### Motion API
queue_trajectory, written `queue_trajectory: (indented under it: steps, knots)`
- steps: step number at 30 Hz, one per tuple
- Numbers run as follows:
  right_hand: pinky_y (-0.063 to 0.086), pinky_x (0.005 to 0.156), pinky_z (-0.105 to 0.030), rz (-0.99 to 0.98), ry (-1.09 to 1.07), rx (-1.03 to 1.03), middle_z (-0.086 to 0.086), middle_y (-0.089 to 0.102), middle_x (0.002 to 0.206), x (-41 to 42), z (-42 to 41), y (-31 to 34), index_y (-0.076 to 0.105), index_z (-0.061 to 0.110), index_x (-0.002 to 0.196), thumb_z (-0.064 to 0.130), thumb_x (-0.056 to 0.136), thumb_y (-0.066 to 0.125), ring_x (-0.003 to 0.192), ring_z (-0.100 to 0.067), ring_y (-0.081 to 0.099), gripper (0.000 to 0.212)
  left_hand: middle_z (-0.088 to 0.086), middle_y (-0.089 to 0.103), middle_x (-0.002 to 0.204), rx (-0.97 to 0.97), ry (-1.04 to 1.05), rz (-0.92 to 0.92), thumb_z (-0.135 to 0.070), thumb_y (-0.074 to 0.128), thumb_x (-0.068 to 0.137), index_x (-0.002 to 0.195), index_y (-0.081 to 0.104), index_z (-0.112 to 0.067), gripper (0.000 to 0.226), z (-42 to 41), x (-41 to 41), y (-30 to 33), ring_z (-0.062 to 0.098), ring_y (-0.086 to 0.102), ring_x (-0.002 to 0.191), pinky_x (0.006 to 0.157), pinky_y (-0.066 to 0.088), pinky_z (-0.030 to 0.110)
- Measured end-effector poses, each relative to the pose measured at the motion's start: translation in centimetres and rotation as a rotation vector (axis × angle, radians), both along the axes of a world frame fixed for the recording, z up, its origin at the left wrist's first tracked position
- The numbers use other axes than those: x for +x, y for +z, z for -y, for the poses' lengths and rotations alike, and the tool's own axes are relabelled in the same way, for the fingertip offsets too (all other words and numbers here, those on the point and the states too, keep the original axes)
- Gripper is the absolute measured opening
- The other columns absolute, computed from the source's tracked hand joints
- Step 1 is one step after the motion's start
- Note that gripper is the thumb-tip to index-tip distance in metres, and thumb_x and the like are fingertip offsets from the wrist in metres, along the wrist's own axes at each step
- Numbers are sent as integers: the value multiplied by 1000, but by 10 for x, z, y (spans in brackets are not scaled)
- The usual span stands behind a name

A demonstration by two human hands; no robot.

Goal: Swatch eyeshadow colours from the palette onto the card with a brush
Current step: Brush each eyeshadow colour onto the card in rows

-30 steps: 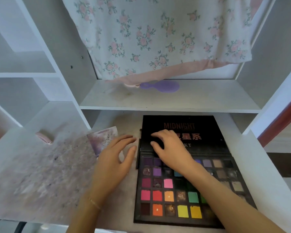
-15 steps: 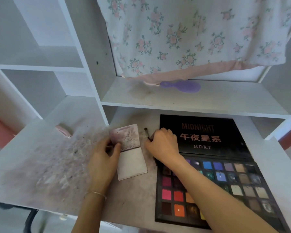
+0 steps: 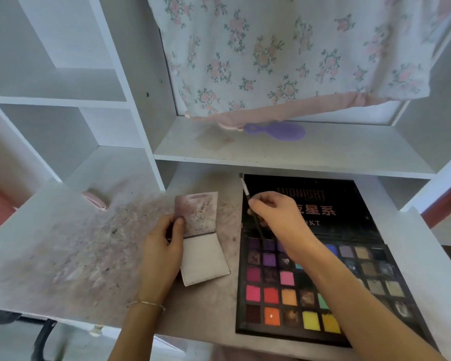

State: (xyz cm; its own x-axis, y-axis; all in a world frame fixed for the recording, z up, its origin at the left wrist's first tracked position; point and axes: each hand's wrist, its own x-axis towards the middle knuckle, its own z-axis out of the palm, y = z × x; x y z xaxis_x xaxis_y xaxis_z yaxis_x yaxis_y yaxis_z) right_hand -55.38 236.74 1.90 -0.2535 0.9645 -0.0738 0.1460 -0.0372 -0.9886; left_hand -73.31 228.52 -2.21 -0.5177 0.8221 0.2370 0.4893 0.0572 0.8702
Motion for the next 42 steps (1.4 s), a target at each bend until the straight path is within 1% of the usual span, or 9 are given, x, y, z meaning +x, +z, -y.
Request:
queue_trajectory:
  steps: [4, 8, 11, 14, 18, 24, 29, 36, 42]
  knots:
    - [44, 55, -17, -39, 6, -38, 4, 61, 62, 30, 11, -5, 56, 24, 93, 7, 90, 51, 54, -3, 52, 18, -3, 58, 67, -10, -56, -51, -16, 48, 93, 81, 58, -14, 15, -4, 21, 3, 6, 52, 60, 51, 36, 14]
    - [42, 51, -14, -24, 23, 31, 3, 56, 64, 57, 23, -11, 59, 26, 89, 3, 94, 40, 53, -3, 50, 30, -4, 60, 73, 0, -55, -71, -15, 49, 92, 88, 60, -15, 12, -8, 33, 3, 3, 54, 66, 56, 38, 9]
    - [45, 55, -18, -267, 31, -58, 2, 61, 66, 75, 25, -14, 66, 19, 89, -1, 95, 35, 59, -8, 54, 38, -10, 59, 71, 9, -35, -57, -15, 50, 92, 86, 60, -17, 12, -8, 45, 2, 0, 54, 66, 56, 37, 6]
    - [50, 62, -21, -444, 86, -97, -3, 69, 73, 87, 23, -13, 60, 10, 97, -6, 91, 36, 66, -13, 61, 29, -13, 58, 71, 17, -23, -40, -15, 50, 92, 83, 58, -20, 13, -10, 63, 2, 0, 53, 66, 57, 37, 4]
    - [50, 63, -22, -299, -8, 39, -7, 70, 69, 92, 20, -17, 53, 10, 90, 0, 92, 44, 65, -15, 63, 14, -9, 56, 68, 28, -23, 9, -14, 49, 92, 79, 57, -17, 14, -17, 85, 1, 5, 52, 63, 56, 38, 8]
    - [45, 51, -15, -148, -23, 136, -2, 63, 50, 89, 17, -24, 51, 10, 84, -4, 93, 37, 50, -10, 59, 22, -13, 56, 70, 10, -43, 6, -16, 50, 92, 82, 59, -19, 13, -22, 90, -2, -2, 52, 62, 56, 37, 7]
    - [45, 57, -14, -101, 5, 196, 0, 66, 56, 88, 18, -25, 56, 9, 82, -1, 93, 40, 56, -8, 58, 22, -17, 61, 72, 29, -58, 67, -18, 53, 90, 80, 60, -31, 18, -18, 86, -3, -9, 54, 66, 57, 40, 6]
    - [43, 54, -13, -31, 25, 185, 1, 56, 50, 89, 21, -27, 54, 11, 79, -4, 90, 41, 52, -6, 56, 22, -19, 58, 72, 94, -31, 105, -17, 50, 91, 78, 53, -47, 32, -16, 86, 0, -12, 54, 68, 60, 41, 3]
    - [51, 65, -24, 93, 56, 210, 5, 66, 71, 91, 25, -27, 56, 23, 80, 5, 86, 50, 70, -16, 62, 19, -17, 57, 71, 108, -22, 89, -15, 49, 92, 79, 54, -42, 30, -16, 85, 0, -10, 52, 64, 59, 41, 5]
